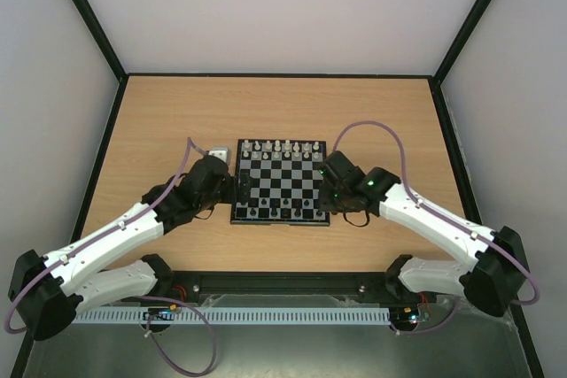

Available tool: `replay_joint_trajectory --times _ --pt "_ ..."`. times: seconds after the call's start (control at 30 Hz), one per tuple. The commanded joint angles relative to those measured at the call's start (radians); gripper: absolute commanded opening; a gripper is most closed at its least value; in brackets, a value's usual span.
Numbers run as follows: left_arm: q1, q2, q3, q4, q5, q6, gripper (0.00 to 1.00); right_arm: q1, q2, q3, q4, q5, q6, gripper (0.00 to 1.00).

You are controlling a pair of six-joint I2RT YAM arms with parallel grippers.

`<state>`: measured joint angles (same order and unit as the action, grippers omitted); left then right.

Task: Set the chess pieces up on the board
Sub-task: Pick up the chess piece at the center of the board, then place the chess piece on the chessboard.

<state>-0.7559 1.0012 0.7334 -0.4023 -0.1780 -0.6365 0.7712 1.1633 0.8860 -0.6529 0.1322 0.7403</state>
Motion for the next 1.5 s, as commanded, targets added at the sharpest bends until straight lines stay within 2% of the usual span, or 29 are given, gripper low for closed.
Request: replay_joint_trajectory --times 0.0,0.43,0.97,1.47 --pt "0.007 -0.007 -0.012 -0.014 -0.022 -0.009 0.99 0.072 0.079 0.083 -0.07 -0.003 -0.021 0.04" --pt "0.012 -0.019 -0.02 -0.032 -0.035 -0.024 1.0 0.128 0.275 0.123 -0.053 0.012 -0.062 0.03" --pt "0.012 -0.05 -0.03 -0.049 -0.043 -0.033 1.0 0.127 0.386 0.117 0.049 0.035 -0.077 0.03" --pt "0.013 -0.064 -0.034 -0.055 -0.043 -0.035 0.99 0.126 0.421 0.118 0.058 0.059 -0.077 0.04"
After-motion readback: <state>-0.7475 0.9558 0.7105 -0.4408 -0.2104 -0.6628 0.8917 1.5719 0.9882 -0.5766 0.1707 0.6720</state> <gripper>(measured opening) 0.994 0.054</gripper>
